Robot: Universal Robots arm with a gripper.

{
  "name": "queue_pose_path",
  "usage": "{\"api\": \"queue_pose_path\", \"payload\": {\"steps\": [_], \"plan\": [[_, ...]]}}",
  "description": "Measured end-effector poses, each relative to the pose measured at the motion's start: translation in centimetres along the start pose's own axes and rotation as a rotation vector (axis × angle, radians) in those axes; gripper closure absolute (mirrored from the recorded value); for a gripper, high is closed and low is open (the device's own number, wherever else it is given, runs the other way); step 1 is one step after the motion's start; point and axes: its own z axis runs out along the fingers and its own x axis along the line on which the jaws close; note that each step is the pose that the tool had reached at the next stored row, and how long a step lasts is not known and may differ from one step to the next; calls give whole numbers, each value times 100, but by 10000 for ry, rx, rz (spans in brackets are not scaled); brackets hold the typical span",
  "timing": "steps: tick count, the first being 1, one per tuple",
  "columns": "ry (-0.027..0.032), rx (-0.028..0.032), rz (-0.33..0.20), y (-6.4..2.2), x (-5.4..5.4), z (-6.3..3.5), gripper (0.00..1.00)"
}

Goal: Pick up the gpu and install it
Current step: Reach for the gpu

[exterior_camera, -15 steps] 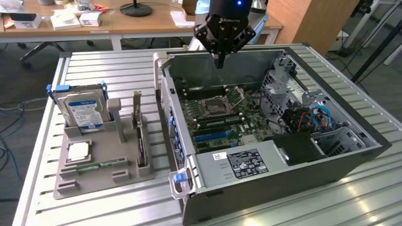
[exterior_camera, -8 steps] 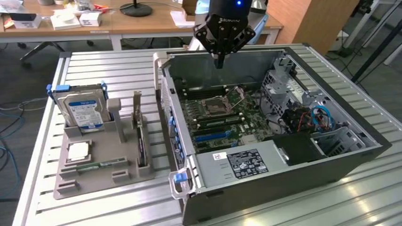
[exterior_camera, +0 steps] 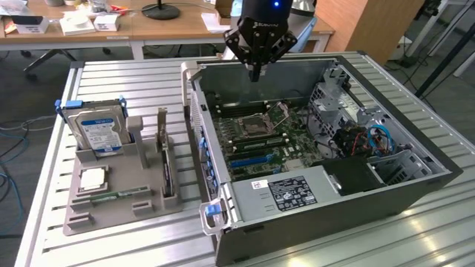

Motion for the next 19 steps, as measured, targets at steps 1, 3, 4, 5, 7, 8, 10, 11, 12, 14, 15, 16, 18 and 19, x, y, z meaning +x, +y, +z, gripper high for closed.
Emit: {"api": "queue_pose_path", "payload": {"steps": [1,3,4,5,7,8,10,11,12,14,15,16,18,19], "plan": [[0,1,10,-2,16,1,90],[-1,0,26,-4,50,4,90],[-2,1,32,-6,71,5,90],[-2,1,37,-8,93,6,90],[-2,1,42,-12,145,9,90],[-3,0,44,-14,168,10,90],[-2,1,48,-18,219,14,90],[-3,0,49,-20,247,17,90],[-2,0,49,-23,272,20,90],[-1,1,52,-27,322,26,90],[-1,1,52,-29,344,29,90],[-1,1,54,-30,364,32,90],[-1,1,55,-33,397,38,90],[3,2,58,-34,409,43,90]]}}
